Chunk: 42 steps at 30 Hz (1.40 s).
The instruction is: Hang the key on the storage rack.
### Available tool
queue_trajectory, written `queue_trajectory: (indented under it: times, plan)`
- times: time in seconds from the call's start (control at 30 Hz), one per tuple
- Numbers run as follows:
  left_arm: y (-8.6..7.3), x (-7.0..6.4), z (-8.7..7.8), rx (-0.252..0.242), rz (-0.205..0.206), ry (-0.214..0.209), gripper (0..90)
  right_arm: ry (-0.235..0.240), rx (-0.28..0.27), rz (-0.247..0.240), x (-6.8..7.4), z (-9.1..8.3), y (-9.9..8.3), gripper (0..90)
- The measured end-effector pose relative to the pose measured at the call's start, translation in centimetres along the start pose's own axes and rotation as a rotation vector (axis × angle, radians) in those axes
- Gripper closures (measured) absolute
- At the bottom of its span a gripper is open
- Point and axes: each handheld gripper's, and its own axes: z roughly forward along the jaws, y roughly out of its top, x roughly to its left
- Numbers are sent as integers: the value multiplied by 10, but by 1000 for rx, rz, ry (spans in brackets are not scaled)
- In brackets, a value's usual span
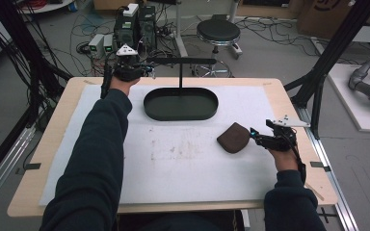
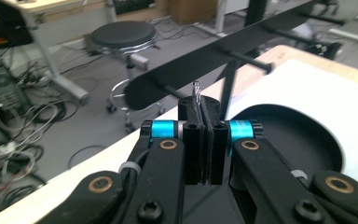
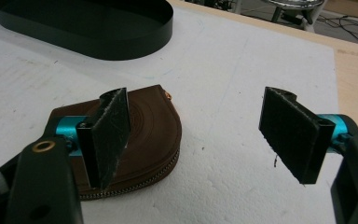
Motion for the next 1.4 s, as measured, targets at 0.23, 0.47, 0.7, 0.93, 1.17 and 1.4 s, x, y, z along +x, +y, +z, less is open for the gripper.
queue_trajectory:
  times: [0.23, 0.47, 0.7, 0.93, 1.17, 1.4]
  plan:
    - [-4, -2, 5, 2, -17, -24, 879, 1, 3, -2, 0, 0, 0, 252]
    - [-6, 3, 2, -2, -82, 38, 615, 1, 4, -7, 1, 0, 0, 252]
    - [-13, 4, -24, -27, -106, 80, 493, 3, 2, -3, 1, 0, 0, 252]
    - [-44, -14, -77, -127, -165, 116, 263, 18, -3, -15, 2, 2, 2, 251]
    - [-79, -28, -112, -154, -156, 104, 183, 29, 23, -15, 10, 9, 7, 217]
    - [-104, -43, -127, -153, -121, 105, 185, 33, 60, -14, 14, 14, 8, 216]
